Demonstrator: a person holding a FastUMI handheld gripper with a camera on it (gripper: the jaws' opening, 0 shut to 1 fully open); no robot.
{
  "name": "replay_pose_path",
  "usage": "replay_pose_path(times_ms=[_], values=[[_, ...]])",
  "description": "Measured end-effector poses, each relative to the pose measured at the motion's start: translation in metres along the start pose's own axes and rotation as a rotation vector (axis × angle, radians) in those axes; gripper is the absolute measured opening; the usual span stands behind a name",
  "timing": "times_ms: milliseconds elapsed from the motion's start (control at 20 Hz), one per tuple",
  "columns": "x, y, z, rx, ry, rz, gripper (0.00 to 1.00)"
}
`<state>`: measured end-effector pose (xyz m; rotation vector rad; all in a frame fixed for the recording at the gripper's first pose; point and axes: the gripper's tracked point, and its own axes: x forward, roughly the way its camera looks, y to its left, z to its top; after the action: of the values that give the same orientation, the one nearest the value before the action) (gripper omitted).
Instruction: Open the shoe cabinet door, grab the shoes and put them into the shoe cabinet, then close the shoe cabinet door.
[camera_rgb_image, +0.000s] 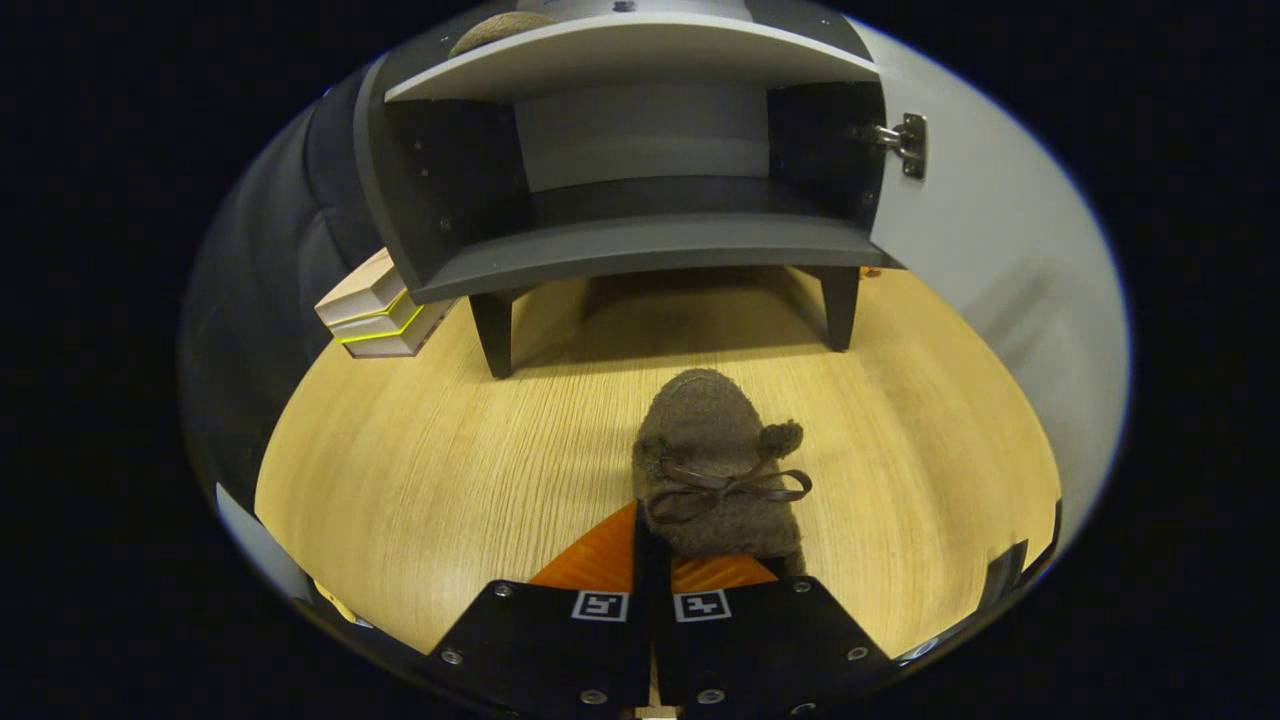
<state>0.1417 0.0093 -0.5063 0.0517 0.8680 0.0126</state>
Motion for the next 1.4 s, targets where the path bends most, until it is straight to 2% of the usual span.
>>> replay_pose_path(times_ms=[300, 600, 750, 950, 1400], values=[[-0.082, 0.001, 0.063, 0.014, -0.115, -0.04, 0.03], [-0.159, 0.014, 0.151, 0.05, -0.272, -0.05, 0.02], [-0.181, 0.019, 0.197, 0.037, -0.317, -0.046, 0.02], [-0.173, 0.016, 0.253, 0.006, -0.354, -0.053, 0.02], [-0.101, 0.009, 0.356, 0.027, -0.354, 0.018, 0.02]])
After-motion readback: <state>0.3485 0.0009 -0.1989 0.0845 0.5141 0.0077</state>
